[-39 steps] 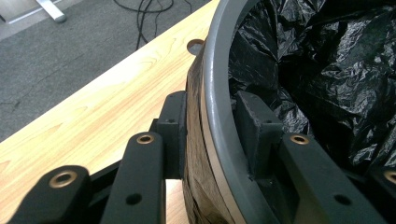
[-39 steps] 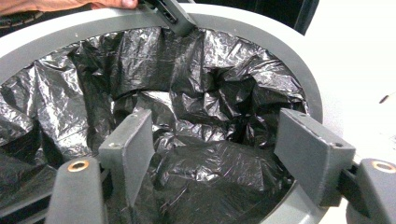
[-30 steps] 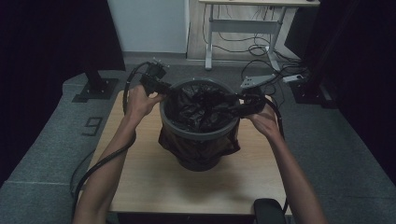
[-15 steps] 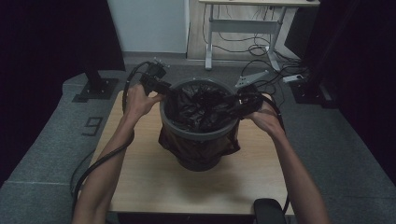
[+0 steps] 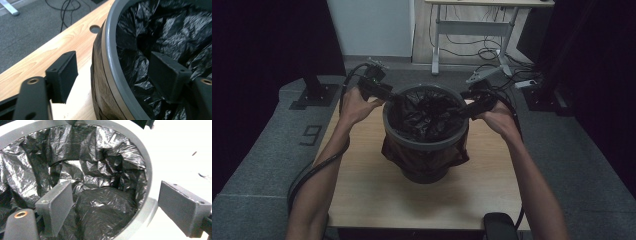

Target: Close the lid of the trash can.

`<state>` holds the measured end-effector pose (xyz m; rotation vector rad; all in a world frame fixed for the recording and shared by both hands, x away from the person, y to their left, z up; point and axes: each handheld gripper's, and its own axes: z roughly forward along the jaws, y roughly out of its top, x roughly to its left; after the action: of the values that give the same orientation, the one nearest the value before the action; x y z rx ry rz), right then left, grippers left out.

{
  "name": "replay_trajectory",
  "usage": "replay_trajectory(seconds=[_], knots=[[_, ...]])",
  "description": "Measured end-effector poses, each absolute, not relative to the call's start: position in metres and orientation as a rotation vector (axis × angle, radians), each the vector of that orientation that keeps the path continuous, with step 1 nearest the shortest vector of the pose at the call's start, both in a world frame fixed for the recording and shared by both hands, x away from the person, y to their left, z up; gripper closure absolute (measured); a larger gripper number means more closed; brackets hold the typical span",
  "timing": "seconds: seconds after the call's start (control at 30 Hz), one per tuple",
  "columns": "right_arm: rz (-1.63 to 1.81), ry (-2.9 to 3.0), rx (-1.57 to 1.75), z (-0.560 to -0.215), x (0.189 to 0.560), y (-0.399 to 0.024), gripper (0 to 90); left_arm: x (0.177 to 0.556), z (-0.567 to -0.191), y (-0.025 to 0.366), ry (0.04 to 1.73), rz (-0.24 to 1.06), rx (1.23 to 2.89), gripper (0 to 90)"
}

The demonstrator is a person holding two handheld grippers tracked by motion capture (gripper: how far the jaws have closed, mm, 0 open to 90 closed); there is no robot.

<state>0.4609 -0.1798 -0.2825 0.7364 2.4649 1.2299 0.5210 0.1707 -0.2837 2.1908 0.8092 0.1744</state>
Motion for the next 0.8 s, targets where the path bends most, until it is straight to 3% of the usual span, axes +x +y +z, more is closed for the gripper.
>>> replay_trajectory(seconds=[0.47,0.8], knots=[[1.234,2.422,0.818,-0.275,0.458,-0.199,12.6,0.507,-0.275,0.209,0.783,0.232,2.117,12.8],[1.252,2.369,0.855,-0.276,0.452,-0.221,12.6,0.492,-0.276,0.245,0.805,0.309,2.084,0.4]])
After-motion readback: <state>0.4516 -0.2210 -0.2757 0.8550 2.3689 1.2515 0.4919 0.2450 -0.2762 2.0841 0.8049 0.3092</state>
